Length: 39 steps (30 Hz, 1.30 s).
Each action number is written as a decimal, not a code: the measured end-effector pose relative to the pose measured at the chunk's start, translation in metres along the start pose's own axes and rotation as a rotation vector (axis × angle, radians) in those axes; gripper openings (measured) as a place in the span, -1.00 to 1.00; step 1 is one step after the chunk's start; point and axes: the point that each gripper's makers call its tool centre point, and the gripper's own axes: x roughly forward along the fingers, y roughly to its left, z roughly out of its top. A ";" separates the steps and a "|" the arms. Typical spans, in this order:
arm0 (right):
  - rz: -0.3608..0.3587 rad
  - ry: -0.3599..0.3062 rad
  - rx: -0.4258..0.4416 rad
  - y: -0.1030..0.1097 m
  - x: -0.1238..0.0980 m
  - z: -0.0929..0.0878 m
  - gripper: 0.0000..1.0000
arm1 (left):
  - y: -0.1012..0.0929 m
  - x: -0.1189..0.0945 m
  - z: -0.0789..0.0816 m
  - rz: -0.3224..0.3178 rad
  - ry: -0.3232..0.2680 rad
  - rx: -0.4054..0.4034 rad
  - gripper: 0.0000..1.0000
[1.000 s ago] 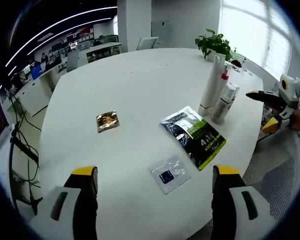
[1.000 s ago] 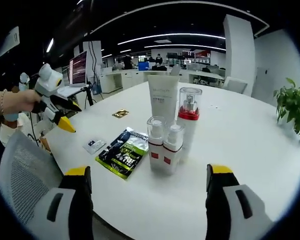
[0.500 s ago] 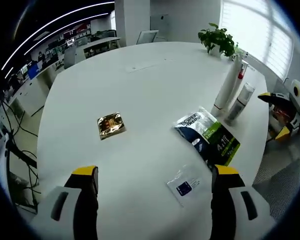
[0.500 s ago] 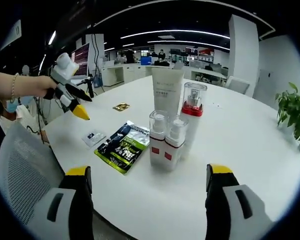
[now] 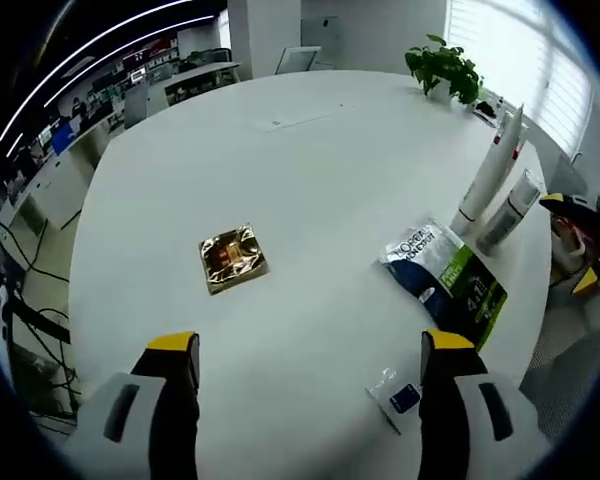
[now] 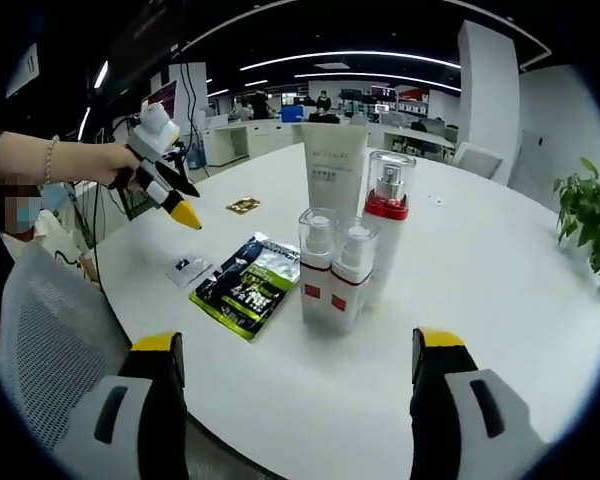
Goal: Arrange the skincare products in the storage area until every visible bottle or jar stands upright without overlapping.
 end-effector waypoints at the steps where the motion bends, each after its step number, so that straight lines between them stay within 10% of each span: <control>1: -0.002 0.004 0.004 0.000 0.000 -0.001 0.88 | 0.004 0.003 0.000 0.002 0.005 -0.002 0.78; 39: -0.003 0.049 0.053 -0.001 0.004 -0.013 0.86 | 0.070 0.072 0.040 0.027 0.089 -0.067 0.39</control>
